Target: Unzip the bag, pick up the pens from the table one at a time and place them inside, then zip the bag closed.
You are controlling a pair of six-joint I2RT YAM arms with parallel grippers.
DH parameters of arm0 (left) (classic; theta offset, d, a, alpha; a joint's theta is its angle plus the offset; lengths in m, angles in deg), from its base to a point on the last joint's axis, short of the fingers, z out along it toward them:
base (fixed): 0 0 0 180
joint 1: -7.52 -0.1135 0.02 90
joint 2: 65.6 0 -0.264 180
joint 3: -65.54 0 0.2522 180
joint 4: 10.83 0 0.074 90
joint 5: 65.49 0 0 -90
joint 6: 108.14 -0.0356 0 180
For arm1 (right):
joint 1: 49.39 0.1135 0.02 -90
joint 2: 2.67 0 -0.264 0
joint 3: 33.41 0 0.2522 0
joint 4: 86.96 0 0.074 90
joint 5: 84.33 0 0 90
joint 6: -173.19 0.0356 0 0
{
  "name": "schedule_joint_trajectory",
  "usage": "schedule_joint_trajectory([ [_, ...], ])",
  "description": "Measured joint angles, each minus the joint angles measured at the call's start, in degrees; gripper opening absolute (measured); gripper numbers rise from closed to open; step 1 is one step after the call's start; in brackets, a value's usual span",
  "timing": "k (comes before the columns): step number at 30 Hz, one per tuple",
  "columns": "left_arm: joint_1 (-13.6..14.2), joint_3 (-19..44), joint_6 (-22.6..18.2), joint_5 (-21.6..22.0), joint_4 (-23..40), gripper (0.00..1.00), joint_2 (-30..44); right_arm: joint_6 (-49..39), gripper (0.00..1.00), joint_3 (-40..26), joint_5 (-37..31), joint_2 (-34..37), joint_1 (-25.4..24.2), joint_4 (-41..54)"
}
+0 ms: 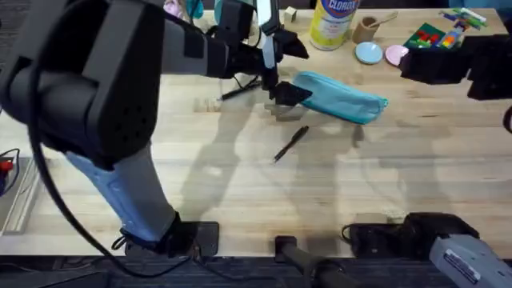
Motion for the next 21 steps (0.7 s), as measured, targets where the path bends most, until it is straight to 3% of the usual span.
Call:
schedule_joint_trajectory([
  [9, 2.17, 0.0, 0.5, -0.86, -0.14, 0.993, 2.78, 0.0, 0.996, 0.0, 0.0, 0.0, 0.0, 0.01],
  [21, 0.44, 0.0, 0.75, -3.87, -0.16, 0.987, 2.78, 0.0, 0.996, 0.0, 0.0, 0.0, 0.0, 0.01],
])
